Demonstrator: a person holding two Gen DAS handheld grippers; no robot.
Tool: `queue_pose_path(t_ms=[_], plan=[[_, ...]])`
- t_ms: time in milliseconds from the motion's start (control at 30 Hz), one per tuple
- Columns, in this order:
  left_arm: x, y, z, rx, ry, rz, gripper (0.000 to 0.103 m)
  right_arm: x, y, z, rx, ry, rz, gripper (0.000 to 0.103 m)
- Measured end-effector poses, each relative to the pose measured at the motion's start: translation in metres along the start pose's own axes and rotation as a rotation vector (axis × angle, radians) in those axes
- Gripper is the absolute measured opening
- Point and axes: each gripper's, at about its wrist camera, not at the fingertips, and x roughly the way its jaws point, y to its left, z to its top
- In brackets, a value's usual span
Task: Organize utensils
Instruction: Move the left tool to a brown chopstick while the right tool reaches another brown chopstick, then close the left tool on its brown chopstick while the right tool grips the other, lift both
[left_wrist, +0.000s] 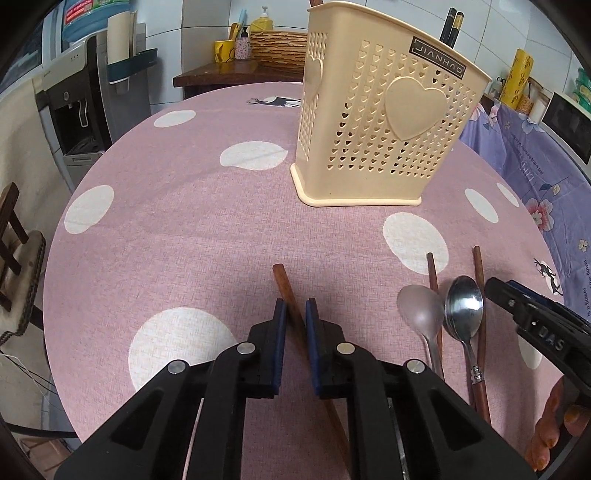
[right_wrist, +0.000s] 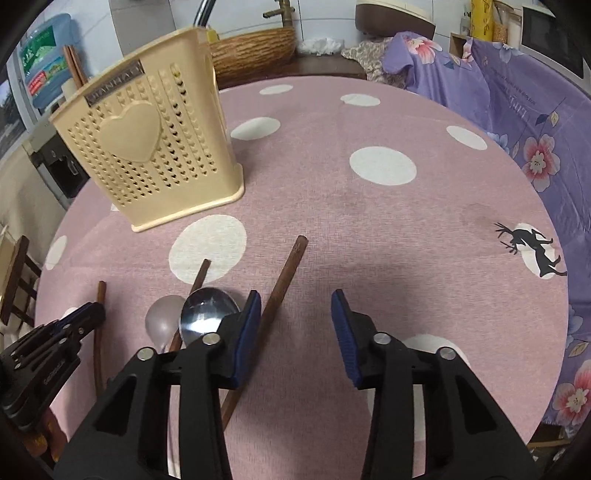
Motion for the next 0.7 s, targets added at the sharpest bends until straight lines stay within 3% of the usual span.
queue_pose_path(t_ms=[333, 433, 567, 700], plan=[[-0.002, -0.004, -0.004, -0.007, -0.005, 0.022, 0.012, 0.01, 0.021, 0.006, -0.067, -0.003, -0.096, 0.031], [-0.003, -0.006, -0.006, -0.008, -0.011, 0.036, 0.012, 0.012, 0.023, 0.008, -0.078, -0.003, -0.097, 0.027], [-0.002, -0.012, -0.007, 0.02, -0.022, 0.07, 0.012, 0.016, 0.029, 0.013, -0.099, 0.005, -0.085, 0.013], [0.0, -0.01, -0.004, 0.021, -0.017, 0.059, 0.011, 0.019, 0.03, 0.018, -0.109, 0.008, -0.076, 0.012]])
